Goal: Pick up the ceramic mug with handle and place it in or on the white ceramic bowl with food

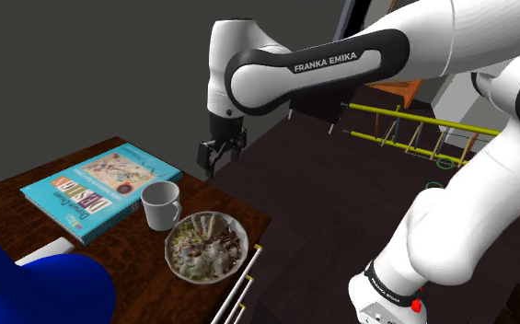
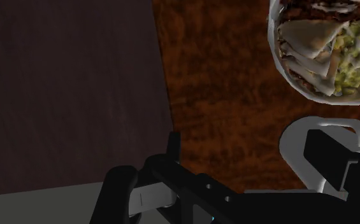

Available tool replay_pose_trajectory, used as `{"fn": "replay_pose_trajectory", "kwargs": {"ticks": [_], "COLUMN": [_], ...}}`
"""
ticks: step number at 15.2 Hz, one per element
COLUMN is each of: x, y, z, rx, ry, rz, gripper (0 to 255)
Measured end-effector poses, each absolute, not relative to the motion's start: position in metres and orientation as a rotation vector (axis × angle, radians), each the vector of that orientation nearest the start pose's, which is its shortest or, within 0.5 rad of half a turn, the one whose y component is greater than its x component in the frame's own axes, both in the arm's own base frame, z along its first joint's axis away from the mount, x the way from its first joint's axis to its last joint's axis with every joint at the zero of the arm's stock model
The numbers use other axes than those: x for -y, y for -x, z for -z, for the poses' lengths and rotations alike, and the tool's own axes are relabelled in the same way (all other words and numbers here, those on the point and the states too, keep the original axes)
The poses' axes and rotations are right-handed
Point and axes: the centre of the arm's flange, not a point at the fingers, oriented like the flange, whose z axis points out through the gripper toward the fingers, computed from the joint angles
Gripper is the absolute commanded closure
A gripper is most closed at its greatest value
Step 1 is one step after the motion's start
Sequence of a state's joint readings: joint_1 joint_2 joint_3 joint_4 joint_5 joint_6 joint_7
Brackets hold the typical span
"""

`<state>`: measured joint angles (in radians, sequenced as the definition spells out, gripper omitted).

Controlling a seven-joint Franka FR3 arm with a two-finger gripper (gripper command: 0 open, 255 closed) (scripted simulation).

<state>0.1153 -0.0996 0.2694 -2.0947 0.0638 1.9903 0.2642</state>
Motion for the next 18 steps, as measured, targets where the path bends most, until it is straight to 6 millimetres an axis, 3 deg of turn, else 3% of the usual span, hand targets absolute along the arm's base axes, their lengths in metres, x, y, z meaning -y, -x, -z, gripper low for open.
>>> {"fn": "replay_pose_trajectory", "kwargs": {"ticks": [9, 12, 18], "x": [-0.290, -0.300, -0.301], "y": [-0.542, -0.547, -0.548], "z": [-0.431, -0.418, -0.391], "rx": [0.151, 0.151, 0.150], "ry": [3.075, 3.071, 3.071], "rz": [-0.017, -0.016, -0.016], "gripper": [0, 0, 0]}}
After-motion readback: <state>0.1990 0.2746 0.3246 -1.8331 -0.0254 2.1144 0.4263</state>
